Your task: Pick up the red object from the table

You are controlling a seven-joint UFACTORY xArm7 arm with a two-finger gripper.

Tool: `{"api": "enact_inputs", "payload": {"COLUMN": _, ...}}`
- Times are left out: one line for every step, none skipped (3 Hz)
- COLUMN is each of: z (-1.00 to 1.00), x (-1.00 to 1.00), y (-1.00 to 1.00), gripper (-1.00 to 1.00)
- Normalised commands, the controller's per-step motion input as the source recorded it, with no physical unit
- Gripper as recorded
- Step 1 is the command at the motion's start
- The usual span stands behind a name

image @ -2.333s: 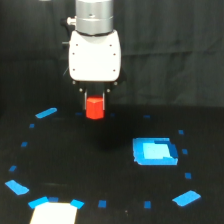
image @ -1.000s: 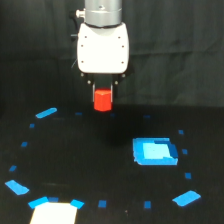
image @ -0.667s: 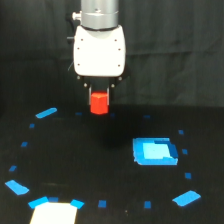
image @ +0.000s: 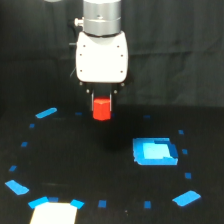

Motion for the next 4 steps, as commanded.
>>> {"api": "enact_inputs", "payload": {"z": 0.38, "x": 0.27, "y": -0.57, "gripper": -1.00}}
{"api": "enact_inputs", "payload": {"z": 0.54, "x": -0.25, "y": 0.27, "gripper": -1.00}}
{"api": "enact_inputs", "payload": {"z": -0.16, "x": 0.34, "y": -0.20, "gripper": -1.00}}
{"api": "enact_inputs", "payload": {"z": -0.43, "x": -0.26, "y": -0.11, "gripper": -0.79}}
